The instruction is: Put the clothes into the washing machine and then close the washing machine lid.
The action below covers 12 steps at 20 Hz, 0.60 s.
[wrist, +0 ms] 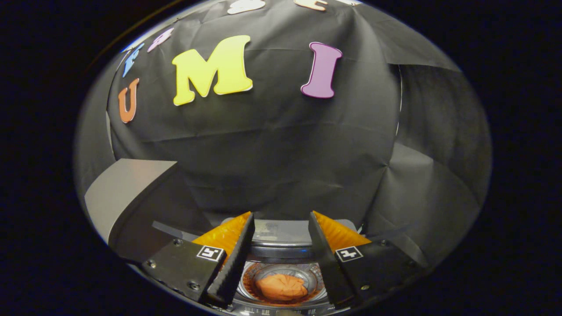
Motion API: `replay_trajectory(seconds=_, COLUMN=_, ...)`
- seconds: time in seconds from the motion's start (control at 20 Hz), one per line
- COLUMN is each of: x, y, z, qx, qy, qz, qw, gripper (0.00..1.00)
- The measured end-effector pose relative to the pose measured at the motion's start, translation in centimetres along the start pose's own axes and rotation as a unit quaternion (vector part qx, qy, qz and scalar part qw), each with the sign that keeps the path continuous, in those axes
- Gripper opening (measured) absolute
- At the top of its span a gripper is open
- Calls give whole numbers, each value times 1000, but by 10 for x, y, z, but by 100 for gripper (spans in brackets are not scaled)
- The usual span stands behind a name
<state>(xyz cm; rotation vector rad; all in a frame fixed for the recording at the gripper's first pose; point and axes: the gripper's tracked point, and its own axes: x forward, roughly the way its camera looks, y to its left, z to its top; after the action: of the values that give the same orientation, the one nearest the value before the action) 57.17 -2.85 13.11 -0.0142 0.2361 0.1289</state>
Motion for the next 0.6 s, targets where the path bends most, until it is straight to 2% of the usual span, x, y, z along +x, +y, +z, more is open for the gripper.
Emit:
replay_trajectory(seconds=0.2, x=-12, y=1, z=-25, qx=-1, qy=7, qz=0, qw=1000, gripper=78)
replay_trajectory(seconds=0.4, x=-22, y=-7, z=-85, qx=-6, qy=51, qz=-10, qw=999, gripper=80)
replay_trajectory(seconds=0.6, x=-28, y=-15, z=-121, qx=-5, qy=81, qz=-18, qw=997, gripper=80)
